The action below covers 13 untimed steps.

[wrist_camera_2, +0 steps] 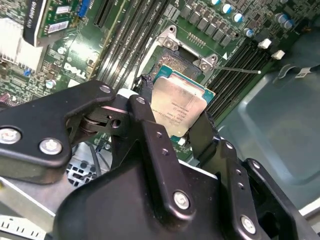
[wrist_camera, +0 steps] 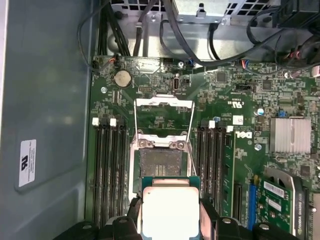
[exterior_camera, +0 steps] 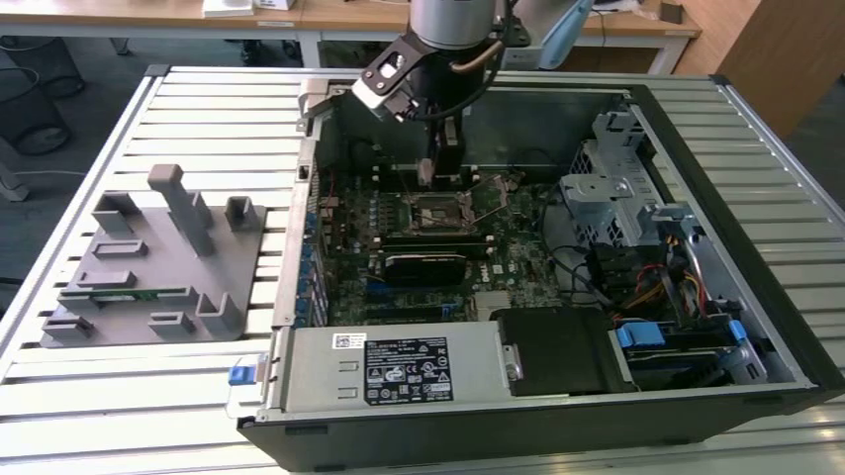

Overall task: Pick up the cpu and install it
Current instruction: 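Place the cpu into insertion slot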

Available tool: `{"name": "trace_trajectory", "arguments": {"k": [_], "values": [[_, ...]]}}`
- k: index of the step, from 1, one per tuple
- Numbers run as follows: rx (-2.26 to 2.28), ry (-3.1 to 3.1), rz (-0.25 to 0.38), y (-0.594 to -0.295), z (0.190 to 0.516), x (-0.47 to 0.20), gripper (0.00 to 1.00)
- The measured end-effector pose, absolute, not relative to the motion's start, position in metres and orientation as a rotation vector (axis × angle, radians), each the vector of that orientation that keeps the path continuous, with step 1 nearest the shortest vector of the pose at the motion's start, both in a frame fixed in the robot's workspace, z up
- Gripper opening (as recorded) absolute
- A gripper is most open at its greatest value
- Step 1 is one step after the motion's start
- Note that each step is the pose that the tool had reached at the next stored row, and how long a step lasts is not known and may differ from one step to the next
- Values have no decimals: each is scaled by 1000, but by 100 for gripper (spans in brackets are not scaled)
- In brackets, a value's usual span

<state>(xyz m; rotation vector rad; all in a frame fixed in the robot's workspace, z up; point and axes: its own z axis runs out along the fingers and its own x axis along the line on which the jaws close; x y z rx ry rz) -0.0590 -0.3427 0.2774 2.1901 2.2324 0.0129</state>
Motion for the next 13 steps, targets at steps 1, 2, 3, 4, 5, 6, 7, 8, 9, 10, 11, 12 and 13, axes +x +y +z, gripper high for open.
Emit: {"name": "trace_trajectory", "arguments": {"k": [1, 2, 3, 4, 5, 6, 7, 8, 9, 10, 11, 12, 13], "values": [[2190, 2232, 13, -342, 276, -59, 54], [2190, 2233, 13, -342, 275, -58, 54], [2190, 2232, 13, -342, 274, -58, 54], [2190, 2232, 13, -341, 273, -58, 54], [2190, 2232, 13, -341, 272, -57, 54], [2190, 2233, 13, -341, 271, -57, 54], [2190, 2232, 13, -340, 270, -56, 54], [2190, 2232, 13, -340, 269, -56, 54], [2190, 2232, 13, -340, 268, -56, 54], [2190, 2232, 13, -340, 267, -55, 54], [2190, 2232, 13, -340, 265, -55, 54], [2190, 2232, 14, -340, 263, -55, 54], [2190, 2232, 14, -340, 262, -55, 54]]}}
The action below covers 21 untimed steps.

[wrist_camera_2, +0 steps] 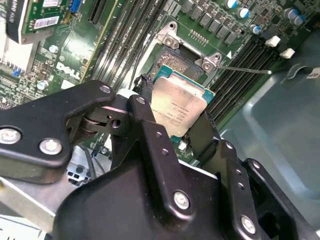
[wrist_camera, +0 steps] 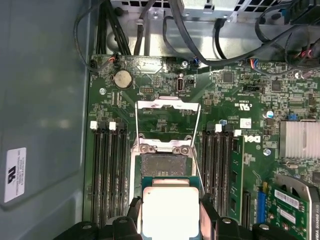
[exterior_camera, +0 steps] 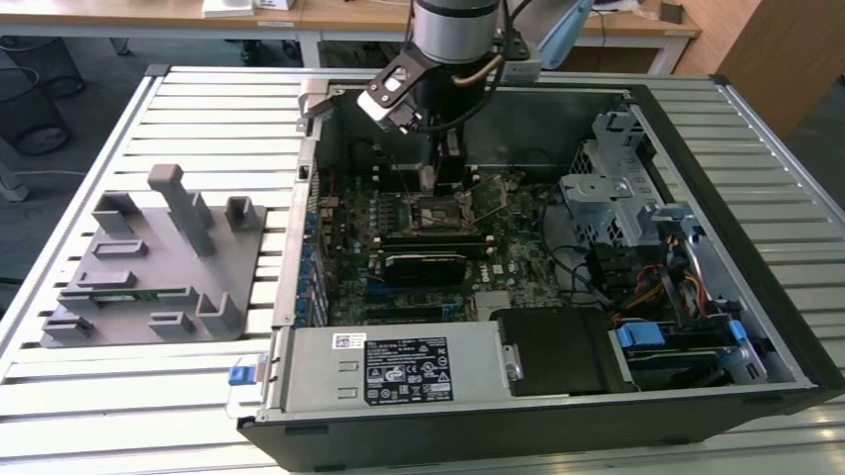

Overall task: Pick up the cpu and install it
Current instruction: 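Place the cpu into insertion slot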

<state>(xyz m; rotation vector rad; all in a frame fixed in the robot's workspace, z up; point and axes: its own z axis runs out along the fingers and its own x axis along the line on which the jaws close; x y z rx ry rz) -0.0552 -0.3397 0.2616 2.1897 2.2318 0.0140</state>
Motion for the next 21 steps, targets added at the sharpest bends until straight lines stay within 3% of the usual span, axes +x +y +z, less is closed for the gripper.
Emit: {"name": "trace_trajectory", "arguments": {"k": [21], "values": [[2190, 2232, 14, -338, 249, -55, 54]]}}
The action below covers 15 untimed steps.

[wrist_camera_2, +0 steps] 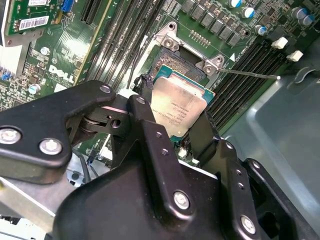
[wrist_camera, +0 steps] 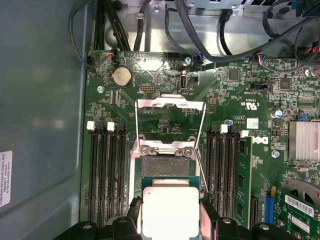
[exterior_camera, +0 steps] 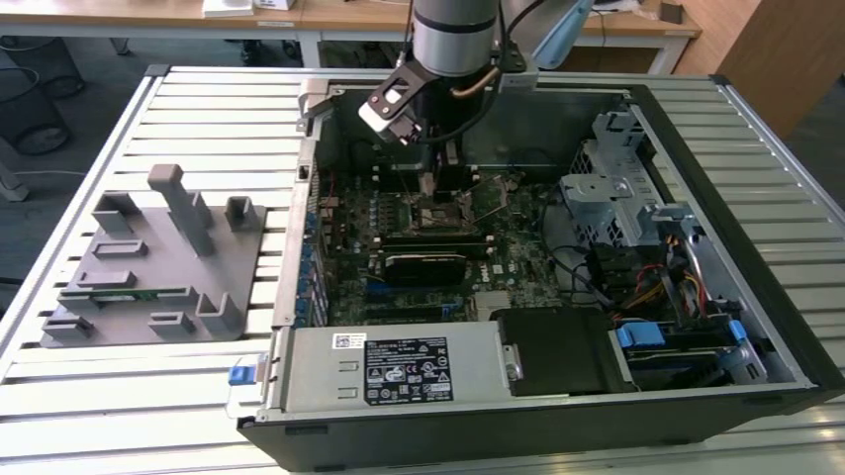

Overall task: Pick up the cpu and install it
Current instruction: 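Place the cpu into insertion slot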

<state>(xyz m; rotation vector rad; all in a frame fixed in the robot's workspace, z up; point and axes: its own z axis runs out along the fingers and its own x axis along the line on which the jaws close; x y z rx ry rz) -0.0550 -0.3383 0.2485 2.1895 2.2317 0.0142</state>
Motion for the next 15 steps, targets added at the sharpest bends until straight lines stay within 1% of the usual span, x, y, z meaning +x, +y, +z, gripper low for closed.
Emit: {"name": "trace_trajectory", "arguments": {"k": [15], "values": [[2190, 2232, 14, -337, 239, -55, 54]]}}
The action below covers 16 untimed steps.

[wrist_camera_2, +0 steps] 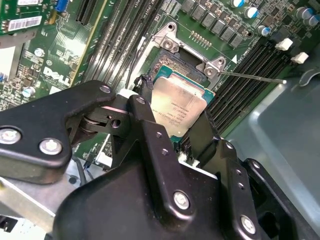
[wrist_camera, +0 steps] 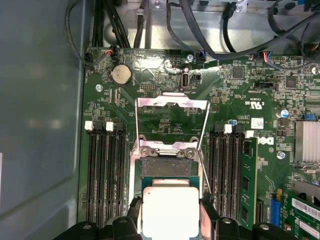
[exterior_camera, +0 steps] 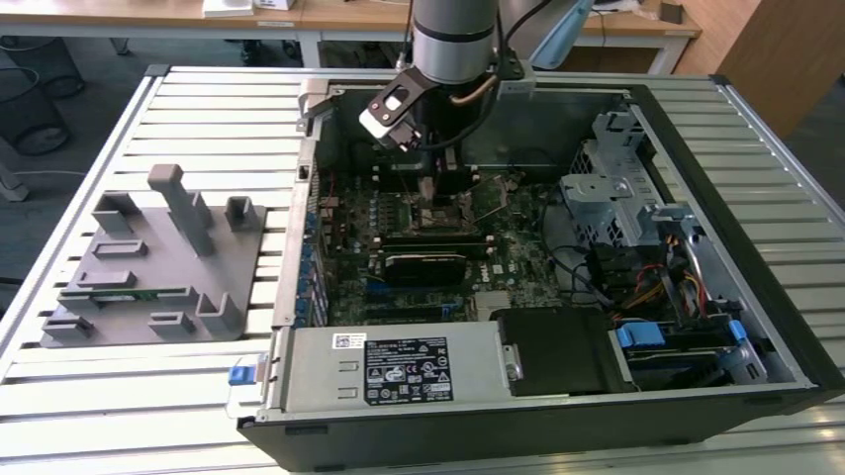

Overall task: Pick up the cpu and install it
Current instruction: 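Place the cpu into insertion slot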

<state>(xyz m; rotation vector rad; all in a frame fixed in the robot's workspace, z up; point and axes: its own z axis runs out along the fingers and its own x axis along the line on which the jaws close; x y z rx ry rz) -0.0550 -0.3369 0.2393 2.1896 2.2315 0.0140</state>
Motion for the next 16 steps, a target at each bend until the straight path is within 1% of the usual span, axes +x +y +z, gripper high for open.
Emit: {"name": "trace_trajectory", "arguments": {"k": [16], "values": [[2195, 2226, 14, -336, 223, -53, 54]]}}
